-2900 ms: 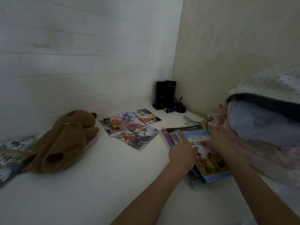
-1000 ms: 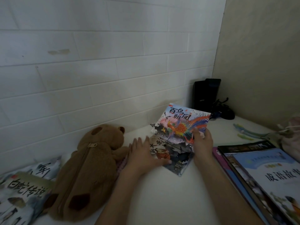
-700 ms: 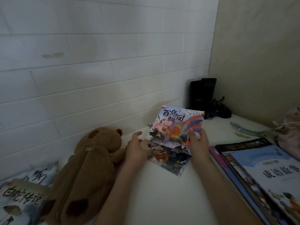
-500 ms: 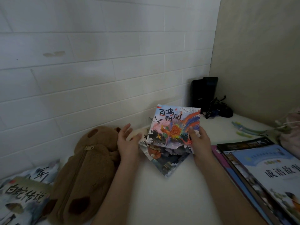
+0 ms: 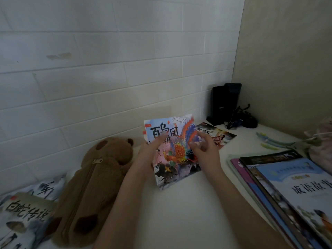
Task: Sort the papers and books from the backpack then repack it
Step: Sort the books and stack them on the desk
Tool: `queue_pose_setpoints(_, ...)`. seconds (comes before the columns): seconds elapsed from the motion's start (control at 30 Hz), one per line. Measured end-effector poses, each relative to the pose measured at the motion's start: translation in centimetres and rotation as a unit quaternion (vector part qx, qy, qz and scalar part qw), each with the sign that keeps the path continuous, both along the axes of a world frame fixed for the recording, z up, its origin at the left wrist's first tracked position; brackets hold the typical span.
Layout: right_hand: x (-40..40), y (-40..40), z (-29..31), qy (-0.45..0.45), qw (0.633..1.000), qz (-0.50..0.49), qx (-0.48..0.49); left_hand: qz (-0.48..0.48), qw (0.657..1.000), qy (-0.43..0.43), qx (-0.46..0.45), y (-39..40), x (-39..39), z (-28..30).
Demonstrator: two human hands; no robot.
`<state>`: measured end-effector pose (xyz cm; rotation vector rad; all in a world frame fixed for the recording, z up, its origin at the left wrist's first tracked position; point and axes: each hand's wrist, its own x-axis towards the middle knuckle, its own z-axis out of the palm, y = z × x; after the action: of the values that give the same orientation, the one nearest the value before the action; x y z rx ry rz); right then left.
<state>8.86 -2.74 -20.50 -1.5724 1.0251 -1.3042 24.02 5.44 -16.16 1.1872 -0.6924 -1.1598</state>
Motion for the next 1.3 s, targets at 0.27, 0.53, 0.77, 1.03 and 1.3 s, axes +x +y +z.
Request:
queue_pose_setpoints(0.27, -1.6, -2.0, -0.8, 0.466, 0.876, -0.116, -0.036, 0.3, 0.937, -0.175, -0.043, -0.4, -0.2, -3.0)
queue_pose_setpoints(0.53, -0.8, -1.1, 0.0, 0.539, 0.824, -0.16, -0.073, 0.385, 0.883, -0.265, -0.041, 0.4, -0.4, -2.5)
queue_pose_setpoints(0.77, -2.5, -1.0, 1.1, 0.107, 0.954, -0.236, -0.151, 0.313, 0.872, -0.369, -0.071, -0.1, 1.0, -3.5)
queue_pose_setpoints(1.03, 0.0, -0.3, 0.3, 0.049, 0.994, 0.071, -0.06, 0.196, 0.978, 0.062, -0.026, -0.1, -0.6, -0.2)
queue_pose_setpoints(1.3, -0.4, -1.0, 1.7, -0.014, 0.998, 0.035, 0.057, 0.076, 0.989, 0.007, -0.13, -0.1, 0.3, -0.6)
